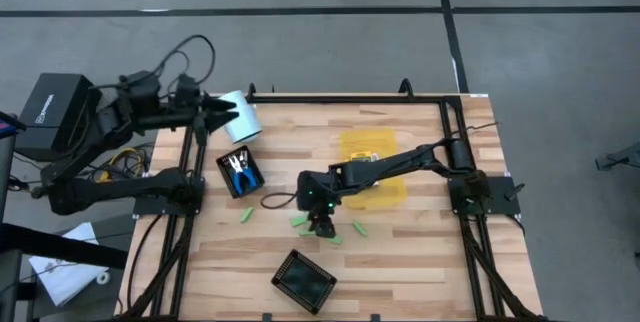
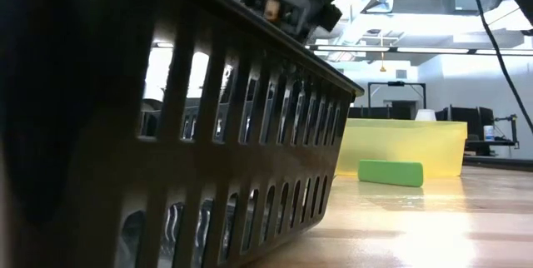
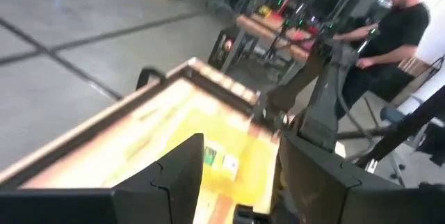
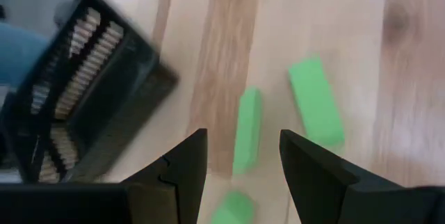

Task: Pick & Place School Supplies
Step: Put the green eraser into the bottom black bin

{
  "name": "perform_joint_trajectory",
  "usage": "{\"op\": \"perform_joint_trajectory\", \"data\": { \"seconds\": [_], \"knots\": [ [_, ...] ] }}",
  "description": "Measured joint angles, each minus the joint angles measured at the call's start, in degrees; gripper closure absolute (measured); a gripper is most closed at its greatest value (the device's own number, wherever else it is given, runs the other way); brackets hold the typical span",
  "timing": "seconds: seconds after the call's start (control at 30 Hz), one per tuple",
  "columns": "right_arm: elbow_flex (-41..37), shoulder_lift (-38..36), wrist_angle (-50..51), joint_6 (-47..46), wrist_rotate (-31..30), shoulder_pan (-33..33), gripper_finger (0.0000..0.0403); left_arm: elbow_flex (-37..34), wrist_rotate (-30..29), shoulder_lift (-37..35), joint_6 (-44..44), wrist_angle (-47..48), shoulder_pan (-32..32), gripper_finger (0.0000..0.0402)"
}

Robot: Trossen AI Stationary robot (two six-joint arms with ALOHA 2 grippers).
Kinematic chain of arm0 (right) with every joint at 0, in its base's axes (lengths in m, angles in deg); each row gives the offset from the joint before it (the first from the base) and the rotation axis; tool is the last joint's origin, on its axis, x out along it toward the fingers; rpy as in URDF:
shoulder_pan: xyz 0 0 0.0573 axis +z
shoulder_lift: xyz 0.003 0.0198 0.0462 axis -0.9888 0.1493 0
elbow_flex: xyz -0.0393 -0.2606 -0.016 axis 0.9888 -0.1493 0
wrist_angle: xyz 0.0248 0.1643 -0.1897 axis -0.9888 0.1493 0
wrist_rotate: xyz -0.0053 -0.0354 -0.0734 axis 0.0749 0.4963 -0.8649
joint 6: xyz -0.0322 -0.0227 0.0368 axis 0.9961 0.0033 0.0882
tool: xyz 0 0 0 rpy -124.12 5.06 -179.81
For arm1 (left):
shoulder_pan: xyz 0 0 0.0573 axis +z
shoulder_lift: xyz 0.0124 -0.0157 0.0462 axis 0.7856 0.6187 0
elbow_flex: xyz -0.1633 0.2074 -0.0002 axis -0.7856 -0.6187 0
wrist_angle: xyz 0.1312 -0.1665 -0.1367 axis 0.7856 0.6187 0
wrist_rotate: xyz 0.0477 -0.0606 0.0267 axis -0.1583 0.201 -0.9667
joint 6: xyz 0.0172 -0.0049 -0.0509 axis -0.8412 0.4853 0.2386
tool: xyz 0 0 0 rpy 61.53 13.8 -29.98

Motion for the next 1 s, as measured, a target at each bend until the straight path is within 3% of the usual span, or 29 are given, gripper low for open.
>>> {"op": "perform_joint_trajectory", "data": {
  "seconds": [0.23, 0.8, 1.0],
  "knots": [
    [-0.4, 2.3, 0.4, -1.0, 0.4, 0.4, 0.0232, -3.8, 0.2, -0.1, 1.6, -6.5, -3.2, 0.0218],
    [-0.1, 5.9, -3.2, -1.2, 2.9, 1.4, 0.0271, -3.9, -0.1, -0.4, 1.8, -7.3, -3.3, 0.0218],
    [-0.1, 5.9, -3.3, -2.9, 1.1, 0.8, 0.0308, -3.9, -0.1, -0.4, 1.8, -7.3, -3.3, 0.0218]
  ]
}}
